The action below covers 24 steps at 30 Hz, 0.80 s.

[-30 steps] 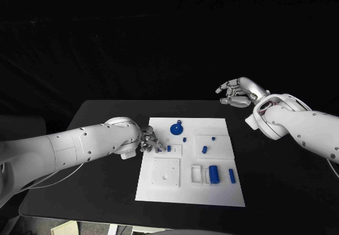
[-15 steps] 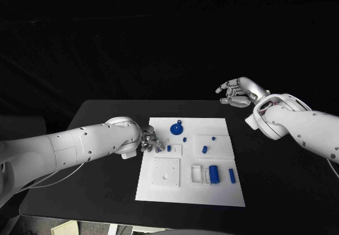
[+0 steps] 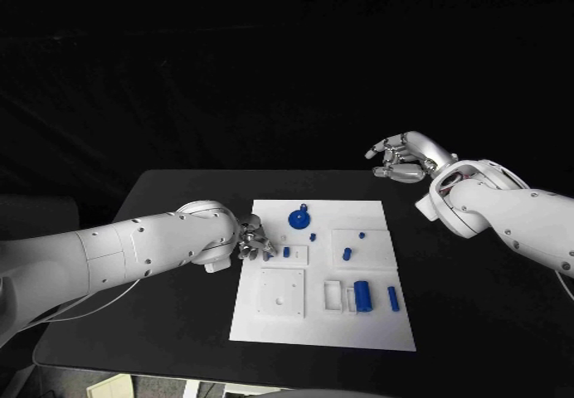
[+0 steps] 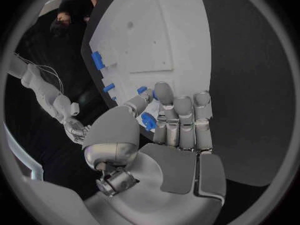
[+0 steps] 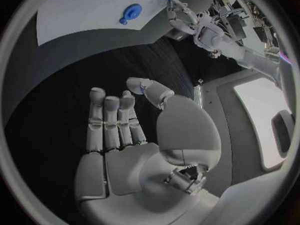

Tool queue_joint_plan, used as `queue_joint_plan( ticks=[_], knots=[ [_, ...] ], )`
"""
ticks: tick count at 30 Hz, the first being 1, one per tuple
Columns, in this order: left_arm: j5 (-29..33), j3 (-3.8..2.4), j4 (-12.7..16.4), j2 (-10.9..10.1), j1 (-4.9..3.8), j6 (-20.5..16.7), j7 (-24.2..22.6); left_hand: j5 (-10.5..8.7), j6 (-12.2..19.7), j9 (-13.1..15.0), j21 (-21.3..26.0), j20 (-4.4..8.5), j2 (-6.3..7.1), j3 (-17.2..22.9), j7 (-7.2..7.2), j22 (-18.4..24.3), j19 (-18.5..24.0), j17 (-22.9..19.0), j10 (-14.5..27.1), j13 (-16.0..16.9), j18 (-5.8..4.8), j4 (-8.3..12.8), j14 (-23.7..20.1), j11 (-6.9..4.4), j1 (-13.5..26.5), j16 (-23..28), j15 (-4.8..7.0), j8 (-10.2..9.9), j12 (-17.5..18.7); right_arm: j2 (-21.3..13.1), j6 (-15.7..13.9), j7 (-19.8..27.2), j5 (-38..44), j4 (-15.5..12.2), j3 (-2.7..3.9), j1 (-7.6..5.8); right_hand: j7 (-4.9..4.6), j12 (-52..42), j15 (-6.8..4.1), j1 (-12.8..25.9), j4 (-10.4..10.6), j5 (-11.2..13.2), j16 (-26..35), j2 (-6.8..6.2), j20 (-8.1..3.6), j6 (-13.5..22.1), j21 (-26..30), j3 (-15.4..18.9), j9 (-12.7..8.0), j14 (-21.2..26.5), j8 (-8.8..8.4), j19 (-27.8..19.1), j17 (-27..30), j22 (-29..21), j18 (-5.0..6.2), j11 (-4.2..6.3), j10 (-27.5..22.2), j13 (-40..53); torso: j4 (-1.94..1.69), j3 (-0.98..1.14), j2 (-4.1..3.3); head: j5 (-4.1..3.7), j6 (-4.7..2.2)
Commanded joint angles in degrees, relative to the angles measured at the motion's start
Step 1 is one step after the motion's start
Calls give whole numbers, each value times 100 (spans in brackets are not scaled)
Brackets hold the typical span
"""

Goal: Assemble the parts on the task board

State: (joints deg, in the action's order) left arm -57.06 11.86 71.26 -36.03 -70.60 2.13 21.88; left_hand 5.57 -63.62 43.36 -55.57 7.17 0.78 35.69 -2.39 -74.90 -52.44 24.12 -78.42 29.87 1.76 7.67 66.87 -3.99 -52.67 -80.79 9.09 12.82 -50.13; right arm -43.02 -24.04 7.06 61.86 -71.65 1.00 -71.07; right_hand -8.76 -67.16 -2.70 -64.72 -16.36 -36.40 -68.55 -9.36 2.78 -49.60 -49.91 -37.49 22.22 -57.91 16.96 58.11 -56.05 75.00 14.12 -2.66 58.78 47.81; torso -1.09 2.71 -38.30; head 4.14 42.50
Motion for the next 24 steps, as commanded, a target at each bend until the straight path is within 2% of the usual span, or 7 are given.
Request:
queue_joint_plan(
  ticks=[1,6,11,17,19,20,24],
  knots=[
    [111,-5,141,-104,19,13,12,3,-56,39,-36,750,-113,343,-3,-97,-32,-4,-39,-6,-36,308,64,1,-168,10,70,31,4,-11,98,17,-34,-44,2,-1,-39,-7,-31,18,-9,-38,7,-49,5,-5,-5,-32,-9,8,-17,-24,6,99,88,-7,-47,-4,-3,8,0,0,-21],
    [323,-40,295,-245,-25,97,29,5,-66,45,-41,753,-110,354,2,-98,-38,-4,-50,-8,-35,315,75,-4,-172,7,74,42,3,-17,124,15,-45,-87,1,-2,-41,-6,-29,43,-10,-58,8,-57,7,0,-6,-18,-10,12,-18,-26,7,100,88,-9,-51,-4,-4,14,4,1,-61],
    [437,-116,361,-312,-65,108,10,33,-72,52,-43,754,-106,370,6,-99,-38,-6,-56,-12,-36,327,82,-7,-178,9,76,53,7,0,147,9,-65,-93,1,-2,-42,-5,-29,54,-11,-61,9,-60,7,2,-6,-8,-10,14,-18,-28,8,100,88,-10,-53,-5,-2,4,4,11,-111],
    [552,-158,420,-395,-87,37,-106,47,-74,56,-44,754,-102,380,8,-100,-36,-7,-58,-15,-37,340,84,-8,-184,11,76,59,10,17,164,5,-69,-118,0,-2,-42,-5,-28,61,-13,-60,9,-62,8,3,-6,0,-10,15,-18,-30,8,100,88,-10,-55,-5,1,1,2,8,-161],
    [759,-170,443,-471,-90,70,-419,43,-73,57,-44,754,-106,383,8,-100,-36,-8,-58,-16,-37,340,84,-8,-184,12,76,60,12,17,184,-1,-68,-184,-1,-2,-43,-5,-28,67,-14,-55,9,-63,8,3,-7,8,-10,16,-17,-31,8,100,88,-11,-57,-5,2,-1,3,11,-183],
    [1033,-186,453,-527,-91,40,-614,6,-64,60,-45,753,-112,387,5,-99,-37,-11,-59,-20,-39,334,86,-6,-177,16,76,60,17,20,216,-4,-59,-249,-3,-2,-42,-5,-28,70,-15,-49,9,-62,7,3,-7,14,-9,17,-16,-31,8,101,88,-11,-57,-5,4,2,1,6,-218],
    [1679,-207,408,-629,-91,174,-1657,-141,-20,69,-41,757,-136,411,-3,-93,-42,-19,-52,-28,-39,323,83,1,-193,31,76,56,30,30,258,5,199,-440,-32,-1,-41,-7,-29,66,-24,19,7,-55,2,4,-10,47,-7,20,-13,-36,9,101,88,-9,-61,-5,2,-1,5,-30,-259]
  ],
)
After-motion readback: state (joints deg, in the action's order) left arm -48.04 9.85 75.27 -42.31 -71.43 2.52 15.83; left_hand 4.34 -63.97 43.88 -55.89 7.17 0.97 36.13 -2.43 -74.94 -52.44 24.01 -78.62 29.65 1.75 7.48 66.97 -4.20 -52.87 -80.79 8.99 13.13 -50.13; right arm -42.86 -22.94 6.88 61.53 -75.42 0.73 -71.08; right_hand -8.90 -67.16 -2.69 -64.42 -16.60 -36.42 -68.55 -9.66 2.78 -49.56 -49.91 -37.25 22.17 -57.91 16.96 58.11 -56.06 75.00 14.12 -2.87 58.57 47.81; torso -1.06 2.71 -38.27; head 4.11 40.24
